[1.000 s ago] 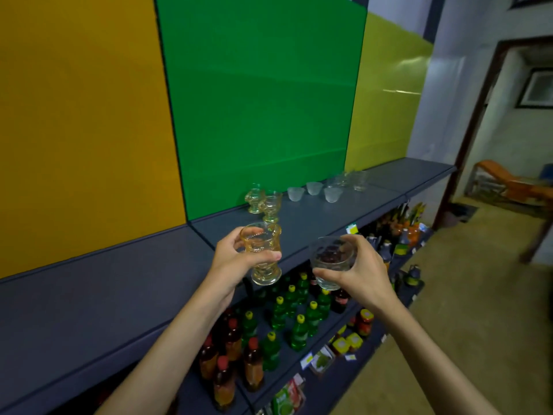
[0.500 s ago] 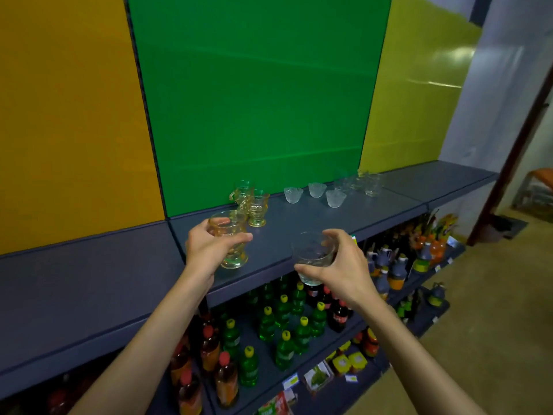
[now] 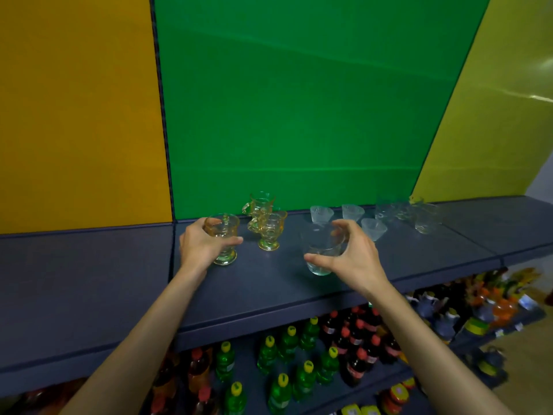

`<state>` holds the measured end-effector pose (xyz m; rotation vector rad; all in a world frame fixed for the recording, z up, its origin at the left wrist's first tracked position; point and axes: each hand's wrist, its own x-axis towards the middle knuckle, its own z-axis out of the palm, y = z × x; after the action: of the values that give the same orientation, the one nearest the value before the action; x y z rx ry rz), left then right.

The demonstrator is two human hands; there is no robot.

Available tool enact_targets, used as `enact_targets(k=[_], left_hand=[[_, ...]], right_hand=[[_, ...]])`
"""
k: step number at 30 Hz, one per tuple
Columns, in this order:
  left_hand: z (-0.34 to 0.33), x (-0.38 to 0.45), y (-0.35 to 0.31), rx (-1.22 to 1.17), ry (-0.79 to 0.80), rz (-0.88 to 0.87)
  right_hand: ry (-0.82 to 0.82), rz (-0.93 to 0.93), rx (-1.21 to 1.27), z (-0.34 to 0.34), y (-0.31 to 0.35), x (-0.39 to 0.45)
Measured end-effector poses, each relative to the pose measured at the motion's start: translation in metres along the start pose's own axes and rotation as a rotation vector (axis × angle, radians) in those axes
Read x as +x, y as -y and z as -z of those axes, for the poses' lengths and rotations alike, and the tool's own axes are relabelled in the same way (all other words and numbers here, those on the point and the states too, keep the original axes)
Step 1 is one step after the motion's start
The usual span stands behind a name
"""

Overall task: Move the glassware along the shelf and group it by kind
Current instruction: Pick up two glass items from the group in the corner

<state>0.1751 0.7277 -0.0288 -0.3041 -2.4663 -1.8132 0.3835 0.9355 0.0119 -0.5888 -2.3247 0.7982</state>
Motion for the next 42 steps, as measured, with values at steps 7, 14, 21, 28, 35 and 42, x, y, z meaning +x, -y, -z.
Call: enact_targets(k=[7, 14, 21, 28, 35, 42], left_hand=[[-0.013, 0.008, 0.005, 0.061, -0.033, -0.012], [-0.025, 0.016, -0.001, 0.228, -0.069, -0.038], [-0.045, 0.039, -0.002, 0.337, -0.168, 0.089], [-0.043, 0.021, -0.014, 0.481, -0.283, 0.092], [-0.076, -0.012, -0.103, 0.665, -0.343, -0.268], [-0.192, -0.042, -0.18, 0.891, -0.069, -0.546]], right_hand=[[0.042, 0.025, 0.078, -0.009, -0.022, 0.042], [0.083, 0.079, 0.126, -0.011, -0.051, 0.074], [0.135, 0.147, 0.154, 0.001, -0.078, 0.103], [0.14, 0.197, 0.199, 0.024, -0.099, 0.136], [0.113, 0.197, 0.218, 0.068, -0.135, 0.171], [0.084, 0.175, 0.173, 0.127, -0.192, 0.204]])
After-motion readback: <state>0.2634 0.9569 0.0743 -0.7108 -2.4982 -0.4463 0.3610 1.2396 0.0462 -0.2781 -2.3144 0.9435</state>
